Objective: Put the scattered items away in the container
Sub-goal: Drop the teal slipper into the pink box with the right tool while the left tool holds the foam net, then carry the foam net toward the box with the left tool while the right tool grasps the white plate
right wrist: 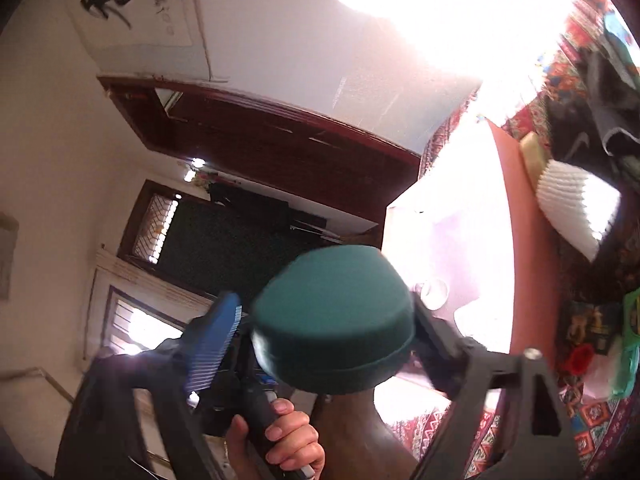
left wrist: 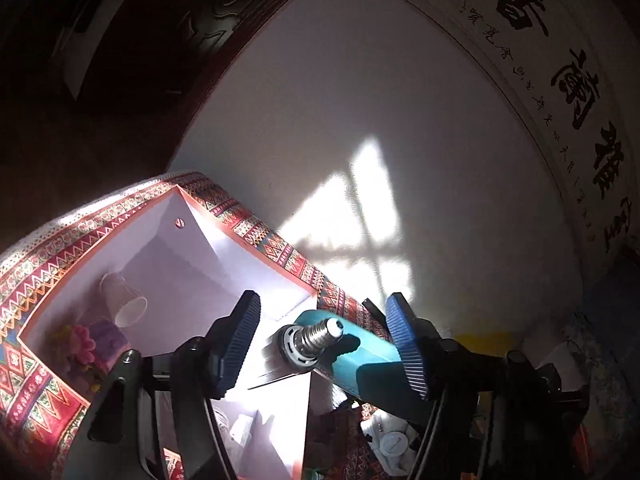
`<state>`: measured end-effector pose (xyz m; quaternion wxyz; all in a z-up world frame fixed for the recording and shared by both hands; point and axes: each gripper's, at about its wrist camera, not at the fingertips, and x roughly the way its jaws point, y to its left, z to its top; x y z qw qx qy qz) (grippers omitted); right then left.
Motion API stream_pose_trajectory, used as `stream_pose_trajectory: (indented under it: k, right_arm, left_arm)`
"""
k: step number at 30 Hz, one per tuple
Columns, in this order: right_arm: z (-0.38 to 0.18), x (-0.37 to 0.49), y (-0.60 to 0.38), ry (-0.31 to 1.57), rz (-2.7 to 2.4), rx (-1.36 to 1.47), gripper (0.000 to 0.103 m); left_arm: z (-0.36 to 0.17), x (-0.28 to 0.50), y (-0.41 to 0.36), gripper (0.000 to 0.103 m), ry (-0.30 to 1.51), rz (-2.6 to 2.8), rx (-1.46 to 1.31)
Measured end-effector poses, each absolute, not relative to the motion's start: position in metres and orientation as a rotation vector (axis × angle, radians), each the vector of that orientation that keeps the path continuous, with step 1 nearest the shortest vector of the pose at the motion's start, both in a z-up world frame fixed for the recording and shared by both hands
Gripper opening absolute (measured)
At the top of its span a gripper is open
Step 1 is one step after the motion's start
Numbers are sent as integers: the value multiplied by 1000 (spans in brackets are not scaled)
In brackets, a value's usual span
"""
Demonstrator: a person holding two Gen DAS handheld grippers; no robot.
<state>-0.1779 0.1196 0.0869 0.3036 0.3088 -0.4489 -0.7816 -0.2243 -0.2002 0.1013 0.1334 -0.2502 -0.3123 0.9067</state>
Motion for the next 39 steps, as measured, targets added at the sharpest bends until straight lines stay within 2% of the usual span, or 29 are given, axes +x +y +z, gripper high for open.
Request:
stream_pose_trajectory:
  k: [1,2,4,7,13,19,21,23,27,32,33,34,35,39]
  right_arm:
    - [98,-178,111,-1123,-2113,806,102]
    - [107,-177,105,-1057,-2113,779,102]
    - [116,-172,101,-990,-2110,749,102]
    - [116,-159,114,-996,-2124,733,102]
    - [95,-115,190,-1119,-2190,671,102]
    - [35,-58,306,-1402,-2362,612,102]
    - [8,-45,341,-1545,-2386,638,102]
    - [-9,-39,373,-1651,-2402,646,102]
    - [-15,-25,423,-1707,-2503,630,102]
    - [-19,-27,447,-1738,-2477,606,102]
    - [-19,-30,448,-1711,-2502,630,102]
    - [-20,-35,447,-1671,-2536,668,102]
    - [-20,-42,444,-1619,-2574,713,102]
    - [-35,-71,422,-1385,-2670,940,101]
  left_arm:
    - [105,-218,-209,97,-914,2682,-679]
    - [108,-213,-221,99,-930,2701,-652]
    - [107,-214,-237,99,-962,2653,-667]
    - [97,-221,-224,99,-985,2564,-720]
    - [81,-213,-130,99,-802,2473,-864]
    - [46,-215,-10,99,-647,2341,-1066]
    - [30,-219,28,99,-545,2399,-1143]
    - [15,-227,67,99,-355,2539,-1219]
    - [-14,-255,134,99,50,2693,-1336]
    - [-61,-293,164,98,268,2738,-1510]
    - [-71,-300,165,94,286,2720,-1552]
    - [-81,-305,164,62,272,2686,-1590]
    - [-89,-308,159,21,233,2646,-1622]
    - [-77,-298,137,13,102,2615,-1521]
